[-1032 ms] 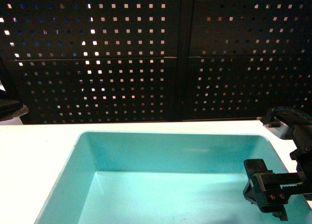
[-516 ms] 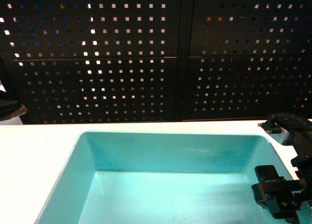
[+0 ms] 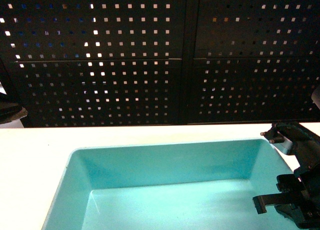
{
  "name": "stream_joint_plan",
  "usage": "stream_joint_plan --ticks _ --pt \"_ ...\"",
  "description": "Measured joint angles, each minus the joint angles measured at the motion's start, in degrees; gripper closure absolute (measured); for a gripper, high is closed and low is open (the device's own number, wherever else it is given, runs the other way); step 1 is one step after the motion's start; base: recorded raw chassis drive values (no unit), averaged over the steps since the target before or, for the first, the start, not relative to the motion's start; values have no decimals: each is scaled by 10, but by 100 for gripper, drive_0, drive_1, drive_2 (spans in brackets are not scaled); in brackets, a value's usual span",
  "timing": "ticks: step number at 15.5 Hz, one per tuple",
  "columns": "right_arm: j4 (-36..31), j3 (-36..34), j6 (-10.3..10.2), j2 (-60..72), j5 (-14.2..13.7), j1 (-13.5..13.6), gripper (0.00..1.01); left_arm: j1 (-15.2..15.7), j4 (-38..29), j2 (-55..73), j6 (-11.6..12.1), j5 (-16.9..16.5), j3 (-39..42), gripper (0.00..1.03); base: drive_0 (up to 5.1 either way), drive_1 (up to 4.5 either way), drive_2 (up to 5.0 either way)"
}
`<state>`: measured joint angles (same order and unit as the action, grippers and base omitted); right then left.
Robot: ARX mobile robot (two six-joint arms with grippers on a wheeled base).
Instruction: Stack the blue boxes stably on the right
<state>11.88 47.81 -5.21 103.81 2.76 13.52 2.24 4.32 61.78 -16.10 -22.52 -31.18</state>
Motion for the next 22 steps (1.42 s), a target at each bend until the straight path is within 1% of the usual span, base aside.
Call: stream_joint_plan --ticks 12,13,15,16,17,18,19,20,21,22 --pt "0 0 -3 0 0 0 99 -1 2 0 0 1 0 5 0 0 0" --pt "0 0 -3 0 0 0 99 -9 24 8 -6 13 -10 5 0 0 0" --pt "1 0 -3 0 -2 0 99 -47 53 58 -25 52 -55 5 0 0 0" --pt "1 0 -3 0 -1 0 99 -116 96 186 -69 146 -87 5 0 0 0" --pt "1 0 -3 0 -2 0 99 -130 112 230 -97 191 -98 5 0 0 0" --pt "1 0 -3 0 -2 0 99 -137 115 250 -113 215 -110 5 0 0 0" --pt "1 0 -3 0 -2 0 99 -147 101 268 -124 229 -123 5 0 0 0" --pt "1 0 -3 0 -2 0 99 -166 90 288 -133 227 -140 5 0 0 0" --pt "1 0 -3 0 -2 0 99 -183 81 304 -134 213 -149 5 0 0 0" --pt "1 0 -3 0 -2 0 99 -193 84 314 -134 217 -152 5 0 0 0"
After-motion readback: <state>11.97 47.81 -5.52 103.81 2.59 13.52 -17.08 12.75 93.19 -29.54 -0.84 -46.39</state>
